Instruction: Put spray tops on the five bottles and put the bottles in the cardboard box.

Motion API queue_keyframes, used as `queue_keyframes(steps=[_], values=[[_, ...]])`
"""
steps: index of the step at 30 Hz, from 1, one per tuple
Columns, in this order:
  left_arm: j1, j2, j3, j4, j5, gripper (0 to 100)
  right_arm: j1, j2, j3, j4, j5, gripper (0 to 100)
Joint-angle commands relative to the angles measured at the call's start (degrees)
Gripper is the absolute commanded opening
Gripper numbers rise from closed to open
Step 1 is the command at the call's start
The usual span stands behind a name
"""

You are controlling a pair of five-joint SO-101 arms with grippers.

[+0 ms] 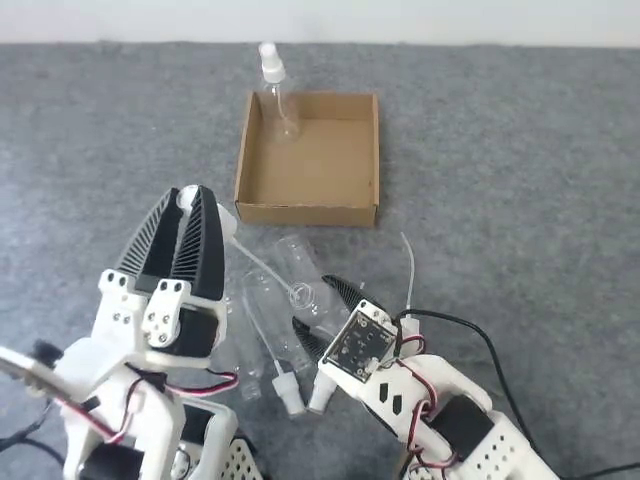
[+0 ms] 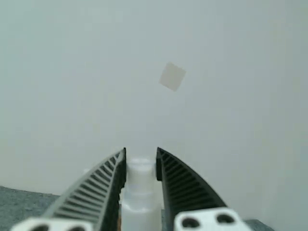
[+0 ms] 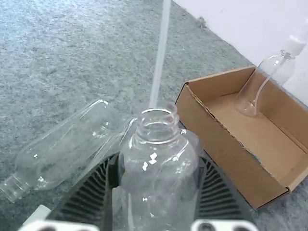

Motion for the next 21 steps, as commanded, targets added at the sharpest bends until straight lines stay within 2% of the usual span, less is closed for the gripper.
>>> queue_keyframes(steps=[1, 12, 21], values=[[-0.26, -0.88, 1.45, -2.2, 0.18, 1, -0.84, -1.19, -0.97, 0.13, 0.62, 8.0], [0.44, -0.88, 5.76, -4.04, 0.18, 1, -0.57, -1.19, -0.97, 0.13, 0.62, 8.0], [7.56, -0.88, 9.27, -3.78, 0.18, 1, -0.4, -1.19, -1.05, -0.22, 0.62, 8.0]])
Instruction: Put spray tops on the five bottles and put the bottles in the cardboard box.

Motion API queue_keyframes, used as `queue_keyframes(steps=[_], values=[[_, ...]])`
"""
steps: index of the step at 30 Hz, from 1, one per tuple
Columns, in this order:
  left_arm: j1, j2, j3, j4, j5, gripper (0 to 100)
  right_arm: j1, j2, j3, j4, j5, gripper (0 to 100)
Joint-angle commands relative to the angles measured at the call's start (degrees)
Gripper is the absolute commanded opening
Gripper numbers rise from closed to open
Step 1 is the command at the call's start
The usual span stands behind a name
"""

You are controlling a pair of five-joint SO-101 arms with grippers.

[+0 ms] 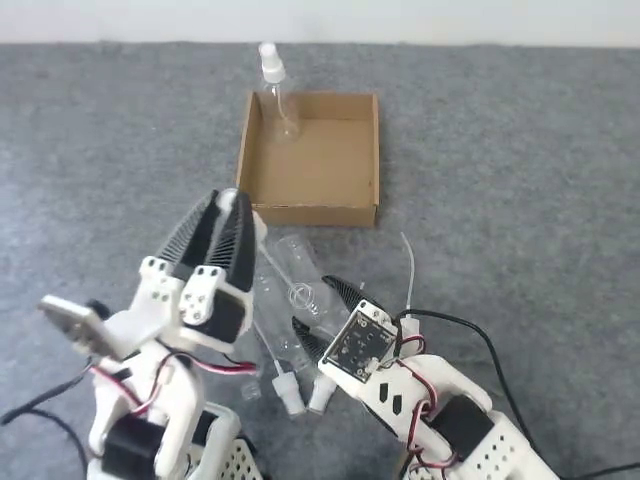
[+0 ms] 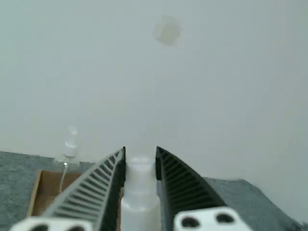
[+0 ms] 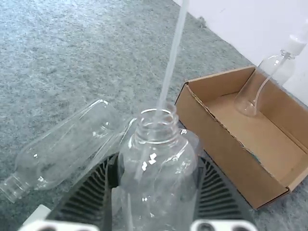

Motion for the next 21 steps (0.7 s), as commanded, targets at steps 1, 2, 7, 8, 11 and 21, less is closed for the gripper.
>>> queue_keyframes(steps=[1, 2, 7, 8, 11, 21], values=[[2.81, -0.88, 0.22, -1.76, -0.09, 1, -0.4, -1.19, -1.05, -0.31, 0.62, 8.0], [3.25, -0.88, 0.4, -1.23, -0.09, 1, -0.4, -1.19, -1.05, -0.31, 0.53, 8.0], [5.71, -0.88, 0.31, 1.14, -0.18, 1, 1.54, -1.19, -2.46, 0.13, 0.18, 8.0], [6.07, -0.88, 0.31, 1.14, -0.18, 1, 2.59, -1.19, -2.55, 0.04, 0.18, 8.0], [7.03, -0.88, 0.66, 1.23, -2.2, 1, 4.18, -1.19, -2.55, -0.31, 0.18, 8.0], [13.19, -0.79, 4.7, 1.14, -7.03, 1, 4.53, -1.27, -3.87, 0.13, 0.18, 8.0]])
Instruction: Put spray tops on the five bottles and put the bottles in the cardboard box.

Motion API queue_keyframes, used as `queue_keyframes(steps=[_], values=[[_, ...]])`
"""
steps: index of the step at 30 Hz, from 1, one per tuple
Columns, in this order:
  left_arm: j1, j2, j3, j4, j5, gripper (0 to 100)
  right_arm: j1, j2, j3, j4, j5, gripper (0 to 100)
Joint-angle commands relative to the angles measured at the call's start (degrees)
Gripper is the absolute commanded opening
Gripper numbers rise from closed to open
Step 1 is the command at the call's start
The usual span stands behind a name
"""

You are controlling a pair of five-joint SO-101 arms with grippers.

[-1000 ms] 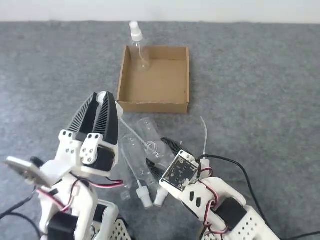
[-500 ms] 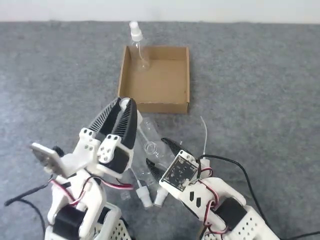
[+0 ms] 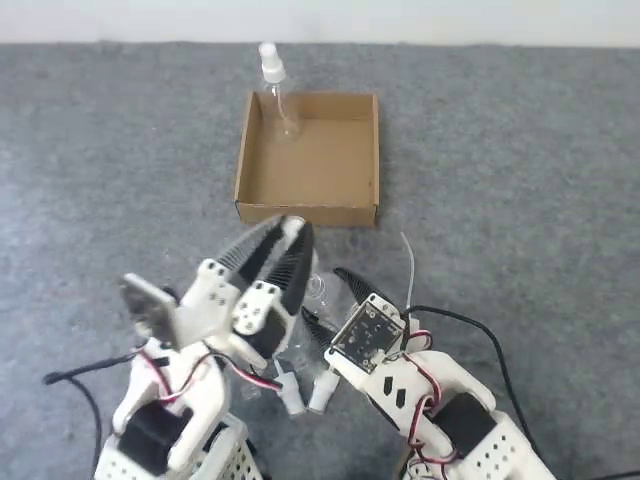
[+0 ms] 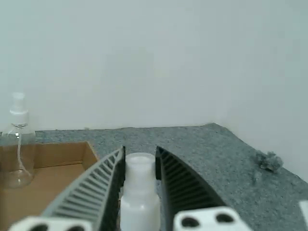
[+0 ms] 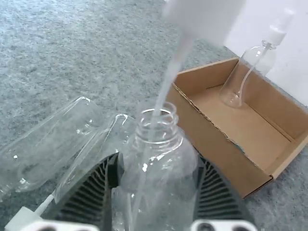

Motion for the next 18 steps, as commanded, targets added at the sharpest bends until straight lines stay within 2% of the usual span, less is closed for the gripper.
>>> queue_keyframes(steps=[1, 14, 18], values=[[0.53, -0.88, -0.57, 0.0, -1.05, 1, 1.01, -1.27, -3.96, 0.13, 0.18, 8.0], [0.53, -0.88, 1.01, 0.09, -1.32, 1, 1.1, -1.27, -4.13, -0.31, 0.18, 8.0], [1.05, -0.88, 2.59, 0.0, -5.1, 1, 1.1, -1.27, -5.27, 0.13, 0.09, 8.0]])
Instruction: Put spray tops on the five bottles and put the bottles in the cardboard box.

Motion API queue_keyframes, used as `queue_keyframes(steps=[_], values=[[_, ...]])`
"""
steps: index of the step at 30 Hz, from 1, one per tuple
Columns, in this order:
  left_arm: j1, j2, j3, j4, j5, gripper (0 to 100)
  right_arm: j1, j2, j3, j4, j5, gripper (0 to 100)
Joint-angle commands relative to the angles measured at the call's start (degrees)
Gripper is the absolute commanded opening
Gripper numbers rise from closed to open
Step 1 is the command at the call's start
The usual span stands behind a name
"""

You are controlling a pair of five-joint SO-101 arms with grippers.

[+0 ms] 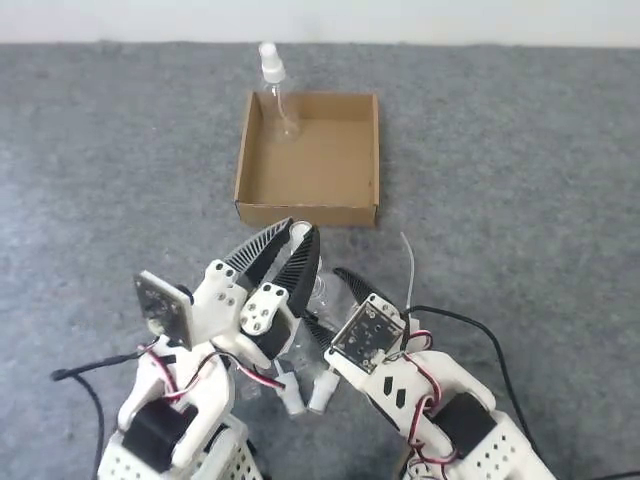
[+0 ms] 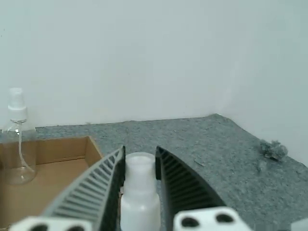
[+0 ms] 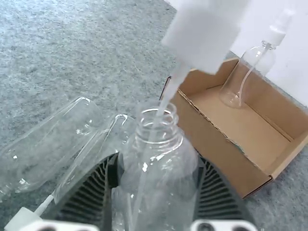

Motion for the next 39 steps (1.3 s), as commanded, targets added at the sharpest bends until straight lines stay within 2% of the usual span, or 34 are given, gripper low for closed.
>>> queue_keyframes(steps=[1, 9, 12, 20, 26, 33, 39], values=[[0.44, -0.88, 0.92, -0.09, -3.16, 1, 1.1, -1.27, -5.19, 0.13, 0.09, 8.0], [0.44, -0.7, 1.19, 0.26, -4.57, 2, 3.12, -1.27, -5.27, -0.4, 0.09, 8.0], [0.44, -0.7, 2.24, -0.09, -4.57, 5, 4.26, -1.27, -6.33, -0.13, 0.0, 8.0], [4.04, -0.79, 3.3, -0.09, -6.59, 7, 4.35, -1.27, -6.59, 0.04, 0.0, 8.0], [3.69, -0.88, 3.03, 0.18, -6.68, 13, 4.35, -1.27, -6.68, 0.04, 0.0, 8.0], [-0.44, -0.97, 2.15, 0.26, -6.68, 14, 4.44, -1.27, -6.68, 0.04, 0.0, 8.0], [-0.7, -0.97, 1.63, 1.85, -6.68, 17, 4.53, -1.27, -6.77, 0.04, 0.0, 8.0]])
